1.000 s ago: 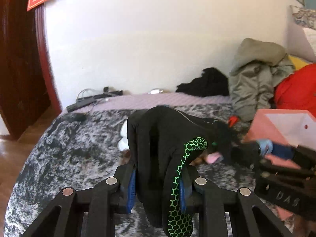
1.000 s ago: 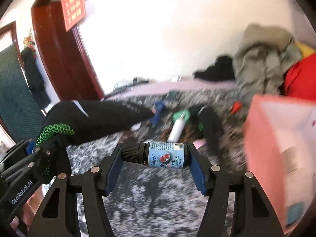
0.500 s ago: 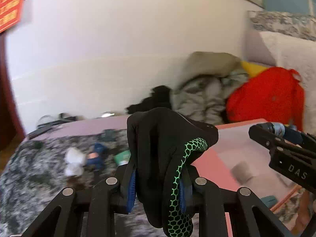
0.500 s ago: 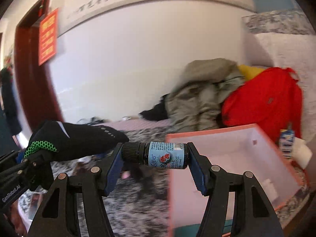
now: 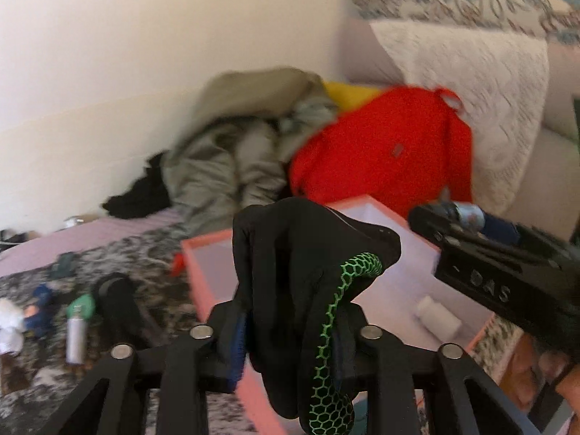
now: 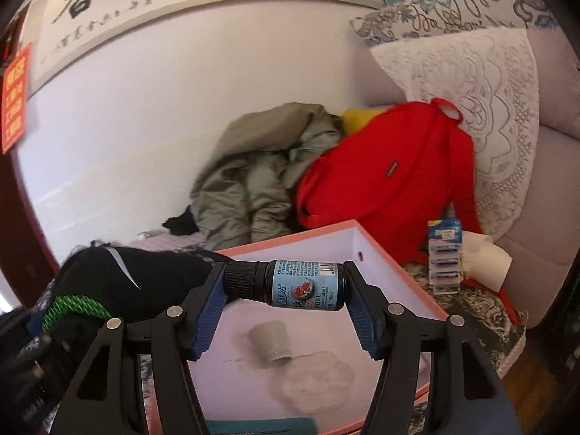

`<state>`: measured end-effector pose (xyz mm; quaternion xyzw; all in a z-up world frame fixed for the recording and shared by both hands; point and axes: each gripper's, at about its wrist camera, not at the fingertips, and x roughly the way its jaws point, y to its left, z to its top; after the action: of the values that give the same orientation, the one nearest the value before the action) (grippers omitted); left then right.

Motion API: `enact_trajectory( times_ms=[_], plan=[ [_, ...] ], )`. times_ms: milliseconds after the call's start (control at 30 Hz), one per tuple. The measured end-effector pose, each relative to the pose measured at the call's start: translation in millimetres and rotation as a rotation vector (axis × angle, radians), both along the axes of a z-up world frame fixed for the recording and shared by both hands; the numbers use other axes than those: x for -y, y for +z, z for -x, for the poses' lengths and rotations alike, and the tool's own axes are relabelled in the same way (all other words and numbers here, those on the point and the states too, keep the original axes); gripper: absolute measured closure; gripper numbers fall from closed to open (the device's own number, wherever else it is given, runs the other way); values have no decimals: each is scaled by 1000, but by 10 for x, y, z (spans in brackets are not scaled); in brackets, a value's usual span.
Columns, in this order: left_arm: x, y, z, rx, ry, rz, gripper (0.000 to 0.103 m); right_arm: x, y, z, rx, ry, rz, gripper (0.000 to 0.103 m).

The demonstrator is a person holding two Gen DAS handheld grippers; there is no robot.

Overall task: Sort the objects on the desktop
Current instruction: 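Carry the glove and dropper bottle into the pink box and release both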

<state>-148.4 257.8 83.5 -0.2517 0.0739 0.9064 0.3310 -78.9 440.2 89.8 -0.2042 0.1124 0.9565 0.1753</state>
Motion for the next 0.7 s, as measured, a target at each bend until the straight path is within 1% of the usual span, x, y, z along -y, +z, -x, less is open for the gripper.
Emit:
enact_trajectory(
  times_ms=[33,67,100,133,167,300,400,500,700],
  plan=[
    [-88,-27,5,7,-18,3,42,-47,-34,43,17,-6,-5,37],
    [-129,-38,12,9,-26,1,20,-78,-76,76,34,-32,-11,29],
    [-109,-31,21,5,-21,-9,10,-107,-119,109,52,-60,-18,10],
    [-89,-23,31,1,-17,-20,9,-147,-150,119,57,-86,-15,3],
    [-69,-16,40,-3,-12,-30,9,-171,-159,141,58,-90,-6,1],
    [131,88,96,-19,44,-64,8,-198,-147,167,44,-99,18,1],
    [332,133,146,-12,92,-80,7,-97,-118,161,29,-88,33,1],
    [526,130,178,-8,137,-65,7,54,-81,176,17,-68,38,1],
    [1004,51,202,0,232,-11,7,595,7,295,-28,21,9,1]
  ],
)
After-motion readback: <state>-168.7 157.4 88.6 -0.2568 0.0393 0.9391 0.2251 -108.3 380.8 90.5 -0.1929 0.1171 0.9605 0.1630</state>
